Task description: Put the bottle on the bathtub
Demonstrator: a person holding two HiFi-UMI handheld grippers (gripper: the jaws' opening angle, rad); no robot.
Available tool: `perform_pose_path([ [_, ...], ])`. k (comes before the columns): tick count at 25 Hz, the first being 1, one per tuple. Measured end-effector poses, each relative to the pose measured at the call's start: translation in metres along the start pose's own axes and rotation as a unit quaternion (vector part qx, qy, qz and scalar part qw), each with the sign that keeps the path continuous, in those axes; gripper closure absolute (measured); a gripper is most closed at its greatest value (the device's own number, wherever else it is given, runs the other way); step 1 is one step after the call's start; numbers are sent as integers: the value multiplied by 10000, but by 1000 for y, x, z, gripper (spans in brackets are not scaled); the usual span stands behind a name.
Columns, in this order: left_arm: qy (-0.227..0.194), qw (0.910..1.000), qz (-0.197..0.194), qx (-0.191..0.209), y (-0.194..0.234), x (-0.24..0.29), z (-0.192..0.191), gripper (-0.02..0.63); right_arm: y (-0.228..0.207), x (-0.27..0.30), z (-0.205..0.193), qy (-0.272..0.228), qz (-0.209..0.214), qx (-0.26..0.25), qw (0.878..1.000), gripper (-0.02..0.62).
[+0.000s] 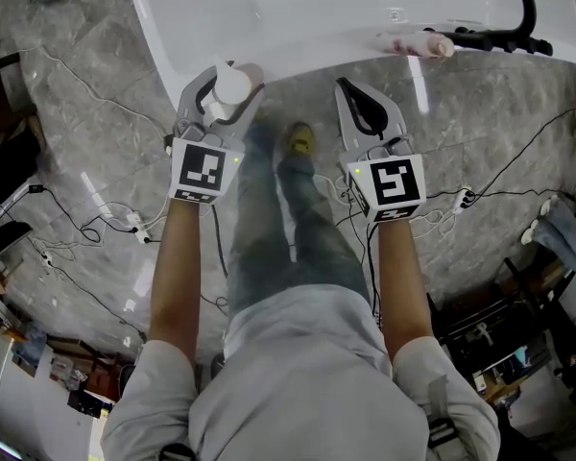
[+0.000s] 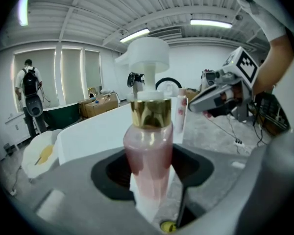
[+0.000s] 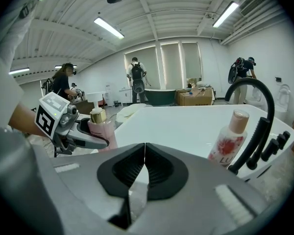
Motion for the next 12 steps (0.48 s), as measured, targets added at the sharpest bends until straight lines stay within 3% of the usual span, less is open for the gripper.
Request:
perform_pose_path([
  [12, -74, 9998, -179, 0, -2, 3, -10, 377, -2, 3, -11, 74, 2, 32, 10000, 592],
])
Point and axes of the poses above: the fingertips, and each gripper's own axes: x forward along the fingers, y to its left, z out of its top, the point moved 2 cm from there along -x, backward along the fingers, and after that the axes turned 1 degree about x, right-handed, at the moved point
